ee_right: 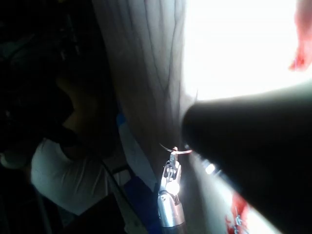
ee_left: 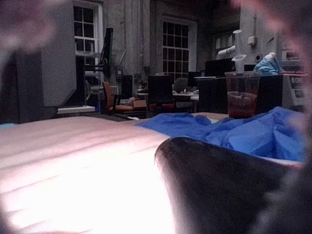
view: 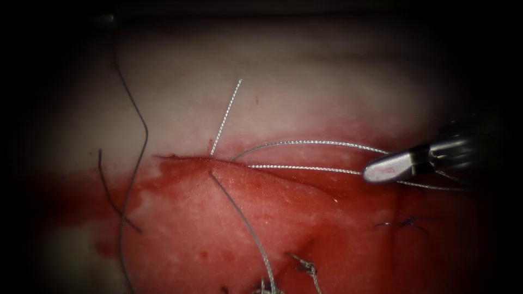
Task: Wound Closure
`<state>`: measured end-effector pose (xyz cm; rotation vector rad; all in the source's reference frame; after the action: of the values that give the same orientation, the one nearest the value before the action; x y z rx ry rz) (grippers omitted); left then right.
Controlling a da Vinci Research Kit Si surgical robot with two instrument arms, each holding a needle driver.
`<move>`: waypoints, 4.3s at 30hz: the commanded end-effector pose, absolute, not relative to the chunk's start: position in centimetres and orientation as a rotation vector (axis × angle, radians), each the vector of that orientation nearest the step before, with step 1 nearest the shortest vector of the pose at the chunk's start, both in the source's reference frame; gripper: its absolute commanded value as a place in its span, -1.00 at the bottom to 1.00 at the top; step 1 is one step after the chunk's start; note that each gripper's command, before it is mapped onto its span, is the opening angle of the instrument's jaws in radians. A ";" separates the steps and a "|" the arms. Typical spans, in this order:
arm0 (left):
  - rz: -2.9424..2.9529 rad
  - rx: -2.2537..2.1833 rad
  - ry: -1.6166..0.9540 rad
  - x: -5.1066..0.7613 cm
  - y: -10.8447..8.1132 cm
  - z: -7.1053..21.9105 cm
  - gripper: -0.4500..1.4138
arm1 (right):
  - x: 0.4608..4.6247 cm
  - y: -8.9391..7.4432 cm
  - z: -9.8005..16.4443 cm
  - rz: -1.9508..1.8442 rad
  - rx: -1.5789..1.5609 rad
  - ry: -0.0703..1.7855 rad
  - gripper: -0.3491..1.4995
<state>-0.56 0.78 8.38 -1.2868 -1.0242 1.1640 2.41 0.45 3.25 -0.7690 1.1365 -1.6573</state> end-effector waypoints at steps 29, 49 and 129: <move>1.251 -1.320 -1.265 -1.06 0.5 8.3 -1.00 | 4.18 0.5 4.0 -1.469 -0.128 1.310 0.44; 1.278 -1.290 -1.238 -1.12 0.5 8.3 -1.00 | 2.74 0.1 3.8 -1.701 0.064 1.236 -1.00; 1.744 -0.955 -0.931 -1.16 0.2 8.8 -1.00 | 3.77 0.6 3.6 -2.722 -0.327 1.039 -0.27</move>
<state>-1.15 0.07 8.93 -0.9448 -0.9386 1.7427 3.70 0.45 3.73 -0.3090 1.0436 -2.7267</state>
